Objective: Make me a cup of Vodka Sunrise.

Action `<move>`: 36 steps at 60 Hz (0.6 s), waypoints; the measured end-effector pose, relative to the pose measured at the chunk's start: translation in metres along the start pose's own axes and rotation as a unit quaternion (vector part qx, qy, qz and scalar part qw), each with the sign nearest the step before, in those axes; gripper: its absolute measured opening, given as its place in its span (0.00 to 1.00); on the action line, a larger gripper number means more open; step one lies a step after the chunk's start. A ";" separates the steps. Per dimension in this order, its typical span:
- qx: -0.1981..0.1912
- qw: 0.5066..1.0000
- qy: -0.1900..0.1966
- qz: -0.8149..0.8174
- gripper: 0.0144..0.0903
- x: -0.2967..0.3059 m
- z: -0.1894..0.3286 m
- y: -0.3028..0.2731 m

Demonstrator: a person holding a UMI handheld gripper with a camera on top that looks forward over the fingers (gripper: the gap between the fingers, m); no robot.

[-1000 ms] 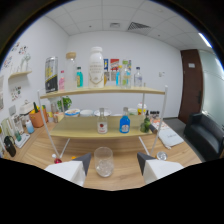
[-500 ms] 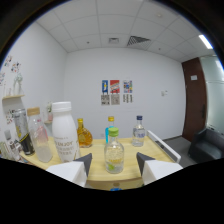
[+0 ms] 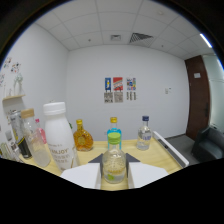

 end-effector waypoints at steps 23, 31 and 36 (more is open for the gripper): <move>0.053 0.998 0.004 0.033 0.28 0.014 -0.080 0.002; 0.025 0.998 0.007 0.061 0.27 0.016 -0.093 0.068; -0.001 0.997 0.004 0.076 0.27 0.013 -0.088 0.120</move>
